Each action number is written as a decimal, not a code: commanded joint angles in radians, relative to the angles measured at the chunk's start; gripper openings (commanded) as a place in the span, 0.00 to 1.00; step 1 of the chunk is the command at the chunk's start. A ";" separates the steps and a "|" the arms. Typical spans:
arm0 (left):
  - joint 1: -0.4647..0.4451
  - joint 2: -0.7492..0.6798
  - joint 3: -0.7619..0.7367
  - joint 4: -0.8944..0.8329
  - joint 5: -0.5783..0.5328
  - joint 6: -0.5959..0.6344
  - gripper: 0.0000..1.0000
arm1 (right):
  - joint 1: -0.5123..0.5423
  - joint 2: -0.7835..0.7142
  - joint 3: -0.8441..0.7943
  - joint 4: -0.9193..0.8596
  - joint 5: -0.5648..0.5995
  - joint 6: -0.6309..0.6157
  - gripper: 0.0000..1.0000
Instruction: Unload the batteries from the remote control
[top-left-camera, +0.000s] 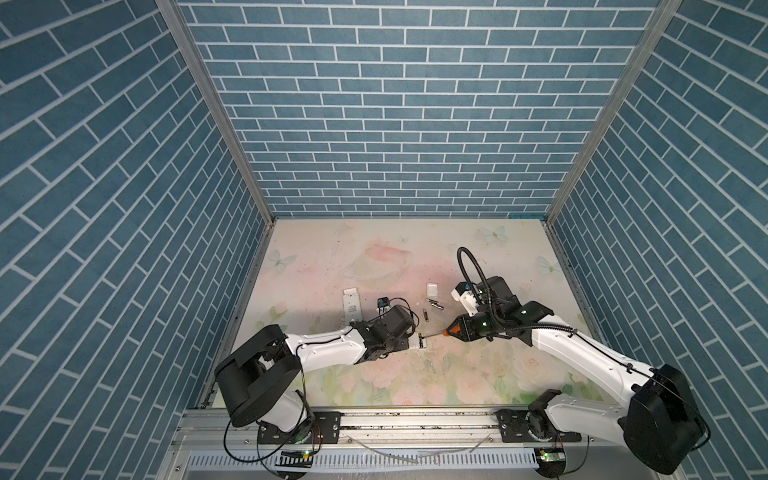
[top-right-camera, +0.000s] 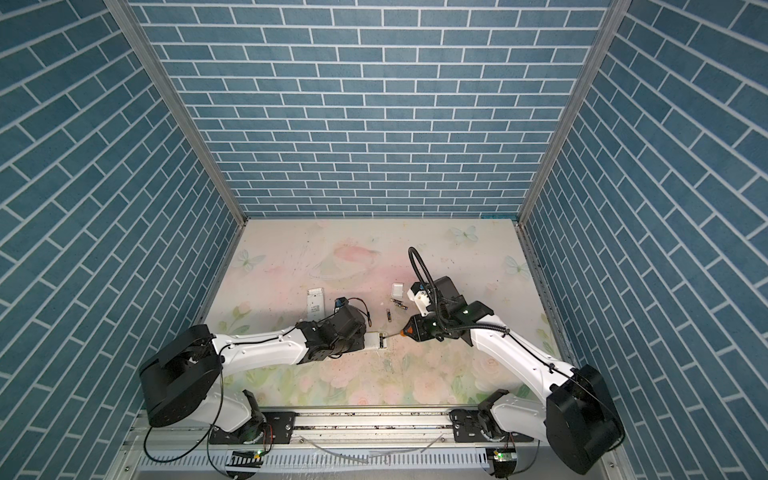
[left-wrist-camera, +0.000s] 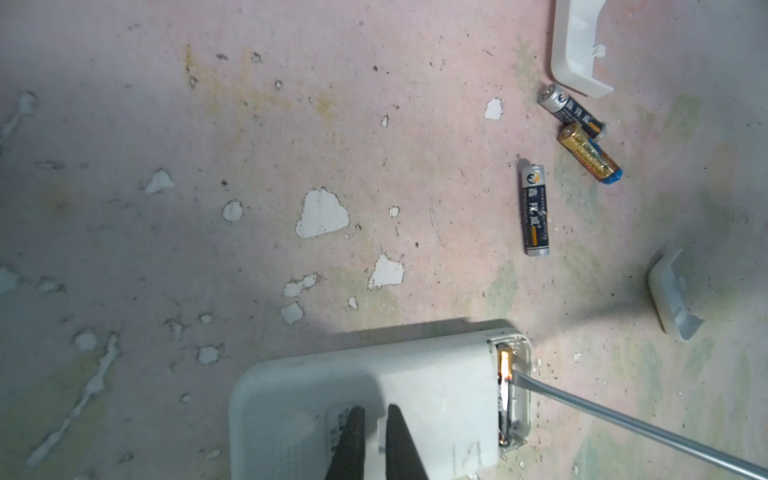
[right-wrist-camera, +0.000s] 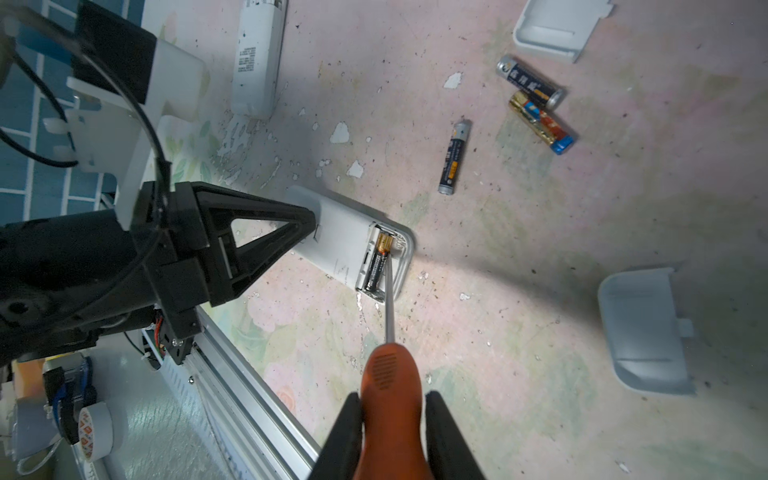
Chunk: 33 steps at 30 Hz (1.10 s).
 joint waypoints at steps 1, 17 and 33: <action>-0.028 0.119 -0.065 -0.082 0.111 -0.022 0.13 | 0.014 0.032 -0.045 0.002 -0.024 0.008 0.00; -0.029 0.114 -0.054 -0.112 0.102 -0.022 0.11 | 0.013 0.049 -0.020 -0.049 -0.015 -0.034 0.00; 0.380 -0.220 0.207 -0.257 0.120 0.242 0.48 | -0.129 0.052 0.335 -0.115 0.172 -0.070 0.00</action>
